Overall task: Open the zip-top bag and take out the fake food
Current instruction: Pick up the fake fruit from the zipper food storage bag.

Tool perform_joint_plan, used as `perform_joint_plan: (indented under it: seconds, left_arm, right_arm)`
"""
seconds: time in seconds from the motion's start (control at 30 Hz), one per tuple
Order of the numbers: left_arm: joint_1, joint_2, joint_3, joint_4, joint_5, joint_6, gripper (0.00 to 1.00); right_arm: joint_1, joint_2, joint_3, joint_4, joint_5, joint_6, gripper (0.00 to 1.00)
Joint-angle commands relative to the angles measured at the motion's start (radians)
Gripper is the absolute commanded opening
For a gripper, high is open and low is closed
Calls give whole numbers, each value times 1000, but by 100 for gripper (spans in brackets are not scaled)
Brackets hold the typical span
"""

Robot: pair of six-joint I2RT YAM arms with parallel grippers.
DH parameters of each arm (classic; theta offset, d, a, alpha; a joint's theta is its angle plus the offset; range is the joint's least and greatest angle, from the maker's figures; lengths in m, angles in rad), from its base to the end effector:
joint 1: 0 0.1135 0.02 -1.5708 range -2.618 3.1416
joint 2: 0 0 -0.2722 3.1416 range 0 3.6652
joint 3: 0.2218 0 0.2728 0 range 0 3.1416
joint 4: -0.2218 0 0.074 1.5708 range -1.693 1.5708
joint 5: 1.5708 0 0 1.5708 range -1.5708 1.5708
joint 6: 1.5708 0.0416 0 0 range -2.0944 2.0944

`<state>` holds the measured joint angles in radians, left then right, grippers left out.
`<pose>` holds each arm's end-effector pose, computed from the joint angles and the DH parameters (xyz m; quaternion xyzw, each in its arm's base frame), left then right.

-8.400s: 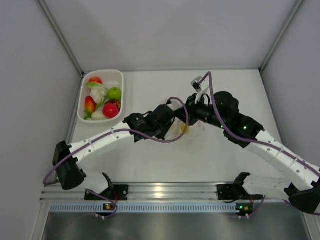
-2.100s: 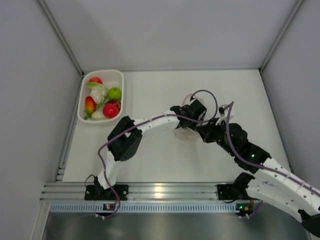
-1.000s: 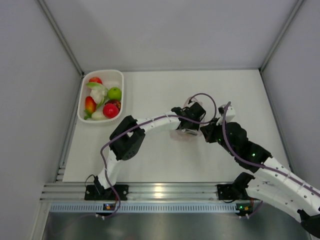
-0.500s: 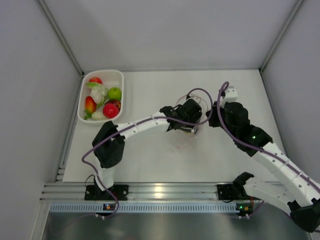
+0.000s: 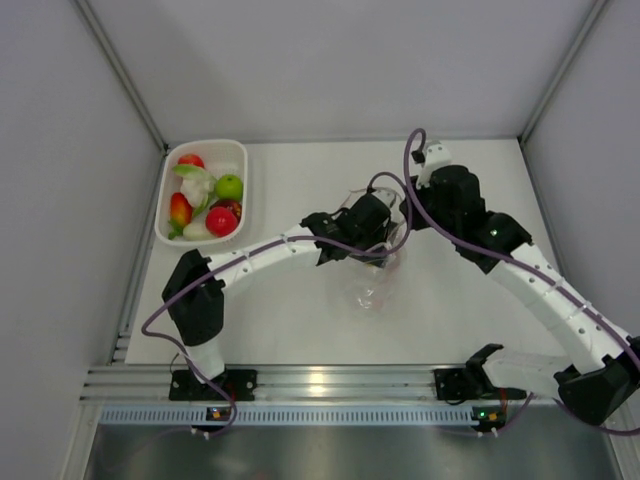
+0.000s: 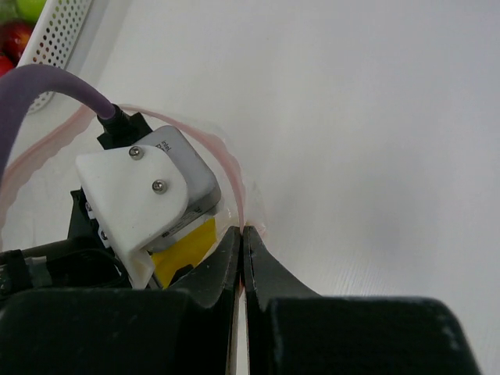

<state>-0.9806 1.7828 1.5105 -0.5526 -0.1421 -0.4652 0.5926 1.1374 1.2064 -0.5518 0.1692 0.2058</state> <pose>0.2430 -0.3522 0.2812 0.2117 0.9048 -0.1909 0.3163 0.2270 0.1444 0.3854 -0.1209 0.8451 0.1338 0.5033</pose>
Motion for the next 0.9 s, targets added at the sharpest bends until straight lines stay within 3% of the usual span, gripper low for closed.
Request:
perform_joint_plan:
  seconds: [0.0, 0.3, 0.43, 0.57, 0.87]
  left_arm:
    - [-18, -79, 2, 59, 19, 94, 0]
    - [-20, -95, 17, 59, -184, 62, 0]
    - [-17, -102, 17, 59, -298, 2, 0]
    - [-1, -102, 25, 59, -286, -64, 0]
    - [23, -146, 30, 59, -165, -139, 0]
  right_arm:
    - [-1, 30, 67, -86, -46, -49, 0]
    - [70, 2, 56, -112, -89, -29, 0]
    - [150, -24, 13, -105, -33, -3, 0]
    - [223, -33, -21, -106, 96, 29, 0]
    - [245, -25, -91, -50, 248, 76, 0]
